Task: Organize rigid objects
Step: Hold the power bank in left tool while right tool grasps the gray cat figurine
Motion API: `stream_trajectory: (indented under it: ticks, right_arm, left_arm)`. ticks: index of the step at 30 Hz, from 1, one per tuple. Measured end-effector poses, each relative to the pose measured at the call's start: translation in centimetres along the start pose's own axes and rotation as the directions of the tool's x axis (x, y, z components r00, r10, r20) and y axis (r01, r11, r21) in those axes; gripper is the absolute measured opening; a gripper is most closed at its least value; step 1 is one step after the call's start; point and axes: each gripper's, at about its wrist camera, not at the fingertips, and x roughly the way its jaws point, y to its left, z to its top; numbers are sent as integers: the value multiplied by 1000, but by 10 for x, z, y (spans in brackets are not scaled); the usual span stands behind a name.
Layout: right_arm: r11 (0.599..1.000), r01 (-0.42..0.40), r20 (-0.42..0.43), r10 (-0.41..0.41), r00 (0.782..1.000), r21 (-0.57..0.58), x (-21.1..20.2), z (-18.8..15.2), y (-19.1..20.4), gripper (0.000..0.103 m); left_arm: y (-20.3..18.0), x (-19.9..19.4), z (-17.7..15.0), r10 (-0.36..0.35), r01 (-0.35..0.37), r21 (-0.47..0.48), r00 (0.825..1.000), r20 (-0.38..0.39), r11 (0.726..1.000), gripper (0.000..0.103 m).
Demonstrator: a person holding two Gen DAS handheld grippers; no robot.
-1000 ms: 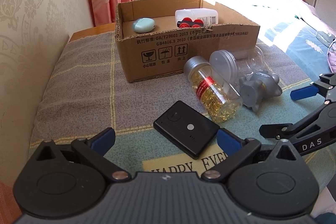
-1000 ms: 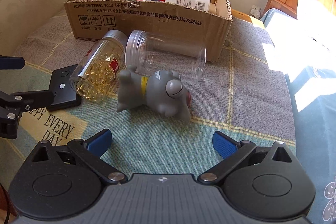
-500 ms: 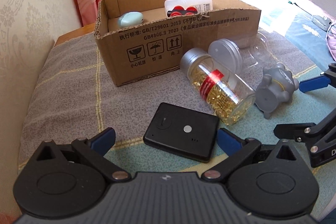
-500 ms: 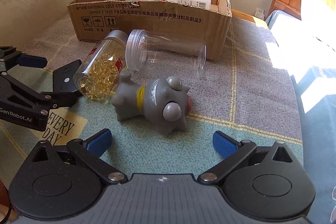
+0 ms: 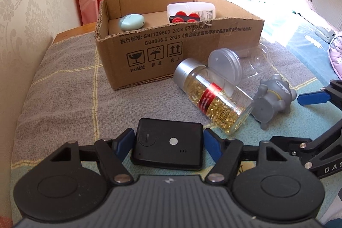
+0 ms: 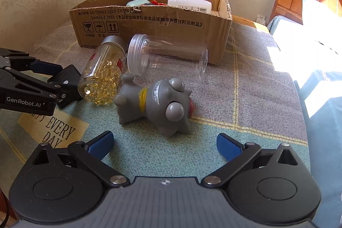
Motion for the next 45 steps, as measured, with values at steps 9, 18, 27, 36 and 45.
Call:
stream_trajectory:
  ticks: [9,18,27,36,45]
  right_arm:
    - [1000,-14,64,15,998,-17,5,0,6,103]
    - [995,-62,63,67,996,-71,20,18,7,103]
    - [997,-57,64,60,996,-54,15,23,6,85]
    - [999,-28,48,27,999,19,9,23,-10,79]
    - [999,-38,40,37,999,19,9,22,-14,79]
  left_arm:
    - [21,-17,-19,80,-80,-100,997,-9,992,71]
    - [21,-17,-17,81,-81,-97,997,-6,992,72]
    - [18,-13,-17,52,-52,-66,999,4,996,83]
    - [4,-14,-16,23,-23,-37,1000,2,999,71]
    - [5,-17,-21,-28,28,37,1000,5,999,75]
